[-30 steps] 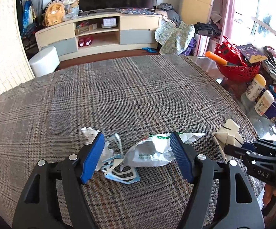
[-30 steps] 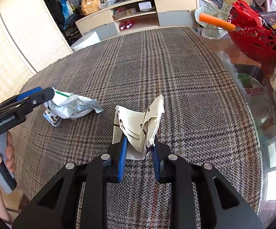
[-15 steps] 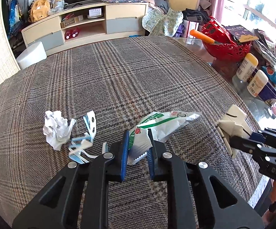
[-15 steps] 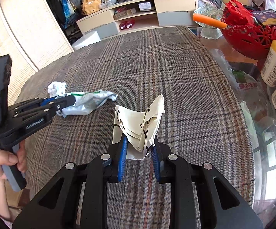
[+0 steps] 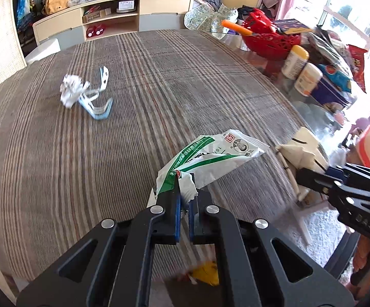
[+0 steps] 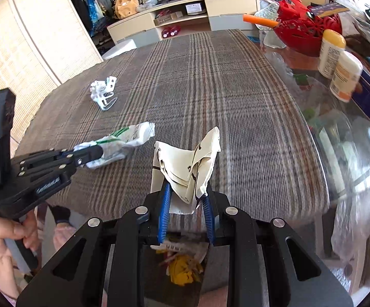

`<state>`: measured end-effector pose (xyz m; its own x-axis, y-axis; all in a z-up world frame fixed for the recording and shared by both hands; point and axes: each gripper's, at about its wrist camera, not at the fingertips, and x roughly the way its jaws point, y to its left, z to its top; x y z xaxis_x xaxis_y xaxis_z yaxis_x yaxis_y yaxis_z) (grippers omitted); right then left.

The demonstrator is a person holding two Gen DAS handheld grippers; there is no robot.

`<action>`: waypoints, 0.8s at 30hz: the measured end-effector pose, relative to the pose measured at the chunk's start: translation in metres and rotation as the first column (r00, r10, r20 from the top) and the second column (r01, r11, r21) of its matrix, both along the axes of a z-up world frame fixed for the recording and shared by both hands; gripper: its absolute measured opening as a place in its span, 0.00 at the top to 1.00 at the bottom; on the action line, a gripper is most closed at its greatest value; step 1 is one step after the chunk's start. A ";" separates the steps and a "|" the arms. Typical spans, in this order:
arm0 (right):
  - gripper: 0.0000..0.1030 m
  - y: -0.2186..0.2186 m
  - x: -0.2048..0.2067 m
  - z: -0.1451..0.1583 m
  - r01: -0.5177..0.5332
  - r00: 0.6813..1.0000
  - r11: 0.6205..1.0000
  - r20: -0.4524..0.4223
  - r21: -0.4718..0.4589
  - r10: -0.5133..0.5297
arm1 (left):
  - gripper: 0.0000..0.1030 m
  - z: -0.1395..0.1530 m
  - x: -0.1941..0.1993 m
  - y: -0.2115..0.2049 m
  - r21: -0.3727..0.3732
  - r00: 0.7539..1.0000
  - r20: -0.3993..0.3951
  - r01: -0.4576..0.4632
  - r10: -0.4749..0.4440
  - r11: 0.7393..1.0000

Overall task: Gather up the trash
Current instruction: 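Carry the white paper and white-green wrapper over the bin and release both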

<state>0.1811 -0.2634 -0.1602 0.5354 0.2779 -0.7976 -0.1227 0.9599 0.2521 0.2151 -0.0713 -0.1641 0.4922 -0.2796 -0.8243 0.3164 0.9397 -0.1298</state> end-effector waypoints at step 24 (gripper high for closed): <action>0.76 0.029 -0.122 -0.062 0.012 0.996 0.999 -0.086 -0.034 -0.015 | 0.97 -0.079 -0.167 0.035 -0.091 0.987 -0.111 -0.130 0.119 0.987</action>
<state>0.0591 -0.2343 -0.2225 0.4679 0.2437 -0.8495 -0.0887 0.9693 0.2292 0.0483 -0.0362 -0.2431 0.4409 -0.3033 -0.8448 0.1776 0.9521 -0.2491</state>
